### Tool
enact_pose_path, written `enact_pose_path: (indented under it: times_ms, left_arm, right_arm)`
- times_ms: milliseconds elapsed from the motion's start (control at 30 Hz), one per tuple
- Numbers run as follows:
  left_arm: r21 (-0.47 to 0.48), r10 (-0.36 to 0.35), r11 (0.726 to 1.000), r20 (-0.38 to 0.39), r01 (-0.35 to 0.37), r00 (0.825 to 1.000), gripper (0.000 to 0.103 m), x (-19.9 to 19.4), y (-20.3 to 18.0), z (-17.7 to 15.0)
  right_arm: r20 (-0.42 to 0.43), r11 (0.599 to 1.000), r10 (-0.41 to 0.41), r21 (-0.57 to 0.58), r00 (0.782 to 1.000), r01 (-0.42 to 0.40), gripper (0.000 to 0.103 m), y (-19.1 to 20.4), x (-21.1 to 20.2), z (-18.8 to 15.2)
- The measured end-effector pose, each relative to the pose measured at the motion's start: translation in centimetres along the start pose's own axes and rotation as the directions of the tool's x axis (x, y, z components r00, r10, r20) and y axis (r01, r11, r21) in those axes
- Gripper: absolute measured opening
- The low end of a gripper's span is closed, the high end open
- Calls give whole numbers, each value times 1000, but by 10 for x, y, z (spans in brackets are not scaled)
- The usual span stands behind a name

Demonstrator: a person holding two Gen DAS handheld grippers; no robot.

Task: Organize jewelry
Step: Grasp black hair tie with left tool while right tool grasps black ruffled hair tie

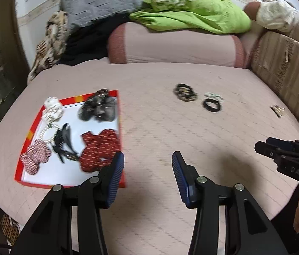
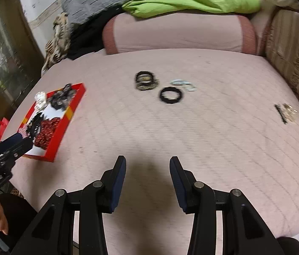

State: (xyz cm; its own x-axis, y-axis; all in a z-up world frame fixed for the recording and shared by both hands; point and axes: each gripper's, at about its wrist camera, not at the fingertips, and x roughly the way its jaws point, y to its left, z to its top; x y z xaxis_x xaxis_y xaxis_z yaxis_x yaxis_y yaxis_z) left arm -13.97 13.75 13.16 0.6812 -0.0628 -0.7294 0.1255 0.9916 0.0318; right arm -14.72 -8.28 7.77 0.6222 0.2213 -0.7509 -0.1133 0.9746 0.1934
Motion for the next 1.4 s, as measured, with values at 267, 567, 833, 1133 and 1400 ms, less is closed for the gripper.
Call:
enact_pose_path:
  times_ms: [267,567,833,1133,1400]
  left_arm:
    - [-28,-49,998,-66,47,997,46,29,-14,41]
    - [-62,-93,994,-109,87,990,46,94,-19,107]
    - [-75,-147,988,-204,134,968,45,190,-30,151]
    - [-159,-236,967,-257,200,937,45,278,-35,180]
    - [-133,-267,962,-283,238,921,44,304,-50,176]
  right_arm:
    - [9,998,-19,55,1000,19,46,-42,8,8]
    - [4,994,13,106,1000,-13,46,-59,52,45]
    - [-16,991,48,122,999,-46,46,-60,107,81]
    - [-47,987,54,155,997,-46,46,-67,154,105]
    - [-53,989,21,148,998,-13,40,-67,167,108]
